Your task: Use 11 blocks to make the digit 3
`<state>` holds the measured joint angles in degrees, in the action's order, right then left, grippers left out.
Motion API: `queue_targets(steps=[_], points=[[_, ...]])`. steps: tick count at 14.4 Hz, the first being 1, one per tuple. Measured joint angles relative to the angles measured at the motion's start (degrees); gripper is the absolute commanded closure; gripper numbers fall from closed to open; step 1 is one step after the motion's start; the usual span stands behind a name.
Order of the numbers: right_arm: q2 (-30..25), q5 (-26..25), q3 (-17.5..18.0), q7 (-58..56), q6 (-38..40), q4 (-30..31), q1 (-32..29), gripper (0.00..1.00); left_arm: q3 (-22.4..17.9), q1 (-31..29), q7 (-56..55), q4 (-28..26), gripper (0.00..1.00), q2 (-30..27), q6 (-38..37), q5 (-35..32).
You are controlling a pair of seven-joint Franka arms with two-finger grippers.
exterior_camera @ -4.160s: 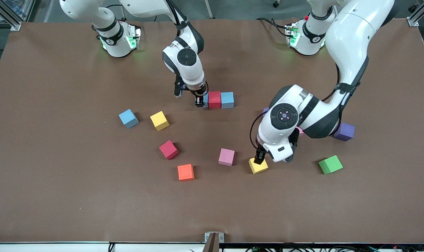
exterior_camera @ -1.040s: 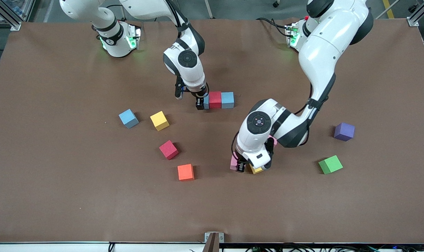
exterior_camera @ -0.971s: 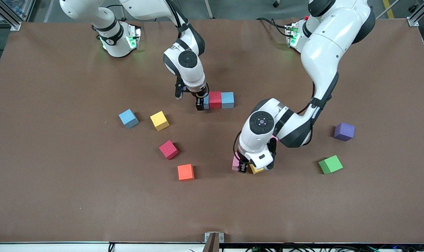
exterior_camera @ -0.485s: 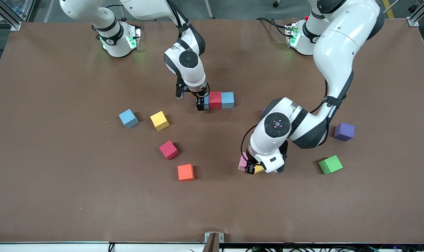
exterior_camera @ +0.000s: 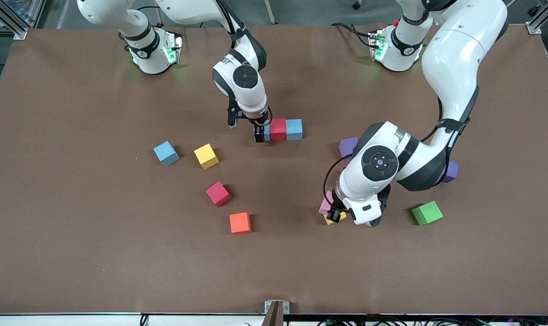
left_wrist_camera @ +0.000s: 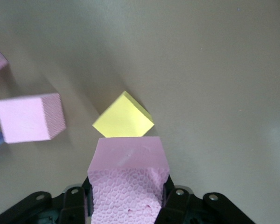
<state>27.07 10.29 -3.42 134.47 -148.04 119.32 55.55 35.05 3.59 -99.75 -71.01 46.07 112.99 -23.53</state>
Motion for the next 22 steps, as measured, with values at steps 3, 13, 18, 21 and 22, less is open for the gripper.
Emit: queue_targets(steps=[3,13,18,21,22], points=[[-0.2,0.0,0.0,-0.3,1.0,-0.2,0.0,0.00,0.0,-0.8,6.6,0.0,0.86,-1.7,-3.8,0.0],[-7.6,0.0,-1.5,-11.9,10.7,-0.5,-0.9,0.00,0.0,-1.4,11.8,-0.5,0.85,-2.9,-8.3,0.0],[-9.0,0.0,-8.0,-31.2,14.0,-0.5,-2.2,0.00,0.0,-1.5,12.3,-0.5,0.86,-3.2,-8.3,0.0],[-9.1,-0.2,-12.0,-39.6,14.7,0.1,-2.4,0.00,0.0,-1.5,12.9,-0.5,0.86,-3.5,-8.3,0.0],[-9.1,-0.2,-13.2,-41.9,14.7,0.5,-2.4,0.00,0.0,-1.6,13.0,-0.5,0.86,-3.6,-8.3,0.0]])
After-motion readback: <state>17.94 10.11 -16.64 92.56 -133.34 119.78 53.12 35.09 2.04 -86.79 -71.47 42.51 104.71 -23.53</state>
